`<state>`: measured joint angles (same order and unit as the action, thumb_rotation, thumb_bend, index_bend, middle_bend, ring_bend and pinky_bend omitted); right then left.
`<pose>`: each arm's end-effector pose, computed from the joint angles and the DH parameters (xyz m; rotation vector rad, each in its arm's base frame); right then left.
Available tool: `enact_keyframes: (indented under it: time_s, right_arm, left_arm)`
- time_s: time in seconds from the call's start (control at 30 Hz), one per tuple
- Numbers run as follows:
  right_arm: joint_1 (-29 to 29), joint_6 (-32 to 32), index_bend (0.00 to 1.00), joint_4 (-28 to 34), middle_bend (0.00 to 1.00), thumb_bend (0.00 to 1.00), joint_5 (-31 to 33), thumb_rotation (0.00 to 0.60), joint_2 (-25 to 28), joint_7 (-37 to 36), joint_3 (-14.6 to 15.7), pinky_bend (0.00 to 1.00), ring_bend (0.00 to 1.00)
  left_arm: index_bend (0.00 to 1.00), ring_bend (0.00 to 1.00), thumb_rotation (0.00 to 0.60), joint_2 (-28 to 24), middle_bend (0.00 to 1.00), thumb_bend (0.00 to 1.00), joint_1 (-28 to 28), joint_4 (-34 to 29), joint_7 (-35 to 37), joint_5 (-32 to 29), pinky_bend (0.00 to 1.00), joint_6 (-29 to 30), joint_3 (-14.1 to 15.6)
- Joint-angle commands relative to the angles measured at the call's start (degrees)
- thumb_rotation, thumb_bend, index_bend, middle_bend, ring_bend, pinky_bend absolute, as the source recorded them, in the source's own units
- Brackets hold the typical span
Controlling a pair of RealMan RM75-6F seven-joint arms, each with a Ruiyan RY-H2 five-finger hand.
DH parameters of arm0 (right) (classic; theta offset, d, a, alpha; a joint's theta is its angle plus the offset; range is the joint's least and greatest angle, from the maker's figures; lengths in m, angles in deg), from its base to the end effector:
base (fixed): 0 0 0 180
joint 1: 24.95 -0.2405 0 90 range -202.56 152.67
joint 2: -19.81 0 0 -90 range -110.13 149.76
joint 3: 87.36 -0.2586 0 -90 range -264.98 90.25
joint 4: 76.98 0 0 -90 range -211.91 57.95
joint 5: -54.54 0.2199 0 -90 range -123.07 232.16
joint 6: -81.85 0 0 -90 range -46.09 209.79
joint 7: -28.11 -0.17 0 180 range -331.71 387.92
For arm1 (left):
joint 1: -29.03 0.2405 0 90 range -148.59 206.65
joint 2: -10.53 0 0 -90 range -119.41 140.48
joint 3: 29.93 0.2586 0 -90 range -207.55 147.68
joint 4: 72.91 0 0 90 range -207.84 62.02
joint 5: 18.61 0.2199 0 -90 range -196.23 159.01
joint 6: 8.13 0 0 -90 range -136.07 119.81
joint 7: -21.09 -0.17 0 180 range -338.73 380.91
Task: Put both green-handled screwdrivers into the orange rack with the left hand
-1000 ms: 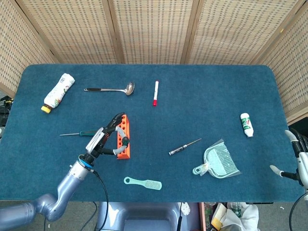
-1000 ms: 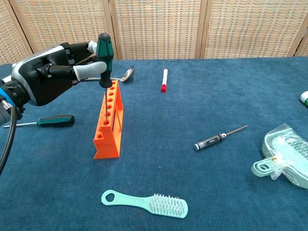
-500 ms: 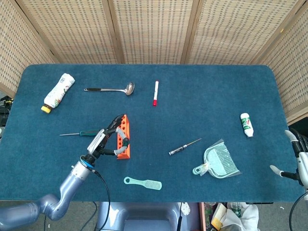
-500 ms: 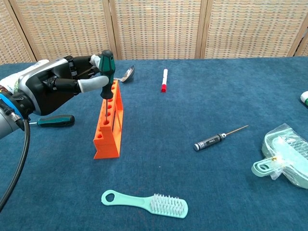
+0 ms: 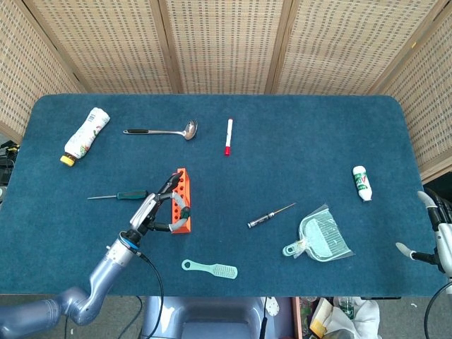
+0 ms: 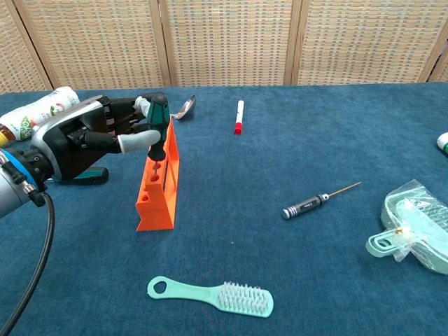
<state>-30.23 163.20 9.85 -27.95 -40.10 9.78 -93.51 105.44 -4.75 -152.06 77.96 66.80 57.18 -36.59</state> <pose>-0.3479 -0.2248 0.1936 1.2550 -1.0316 1.0093 -0.1475 0.3222 -0.0500 -1.3078 -2.0541 -1.7751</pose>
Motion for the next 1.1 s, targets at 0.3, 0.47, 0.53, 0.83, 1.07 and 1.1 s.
enact_keyframes:
  time_s: [0.3,0.47,0.53,0.83,1.07,1.1]
  right_arm:
    - [0.02,0.11,0.00,0.09,0.00,0.00,-0.05,0.600,-0.02,0.14,0.01,0.00,0.00]
    - [0.05,0.22,0.00,0.15,0.00,0.00,-0.16,0.600,0.01,0.10,0.04,0.00,0.00]
    - [0.07,0.28,0.00,0.16,0.00,0.00,-0.19,0.600,0.00,0.13,0.04,0.00,0.00]
    - [0.10,0.40,0.00,0.31,0.00,0.00,-0.24,0.600,-0.03,0.36,0.05,0.00,0.00]
    - [0.10,0.45,0.00,0.40,0.00,0.00,-0.26,0.600,-0.05,0.48,0.06,0.00,0.00]
    - [0.11,0.44,0.00,0.42,0.00,0.00,-0.26,0.600,-0.04,0.48,0.06,0.00,0.00]
  left_arm:
    - [0.55,0.00,0.600,0.91,0.00,0.50,0.58,1.13,-2.80,-0.16,0.00,0.59,0.29]
    - [0.52,0.00,0.600,0.62,0.00,0.51,0.90,0.89,-2.75,0.18,0.00,1.12,0.41]
    - [0.50,0.00,0.600,0.35,0.00,0.51,1.06,0.74,-2.81,0.61,0.00,1.49,0.61]
    - [0.36,0.00,0.600,-1.46,0.00,0.34,1.53,-0.70,-3.98,0.79,0.00,1.50,1.15]
    - [0.28,0.00,0.600,-3.24,0.00,0.23,2.44,-2.08,-4.16,1.58,0.00,2.77,1.74]
    - [0.27,0.00,0.600,-3.68,0.00,0.23,2.62,-2.37,-4.25,1.78,0.00,3.14,1.78]
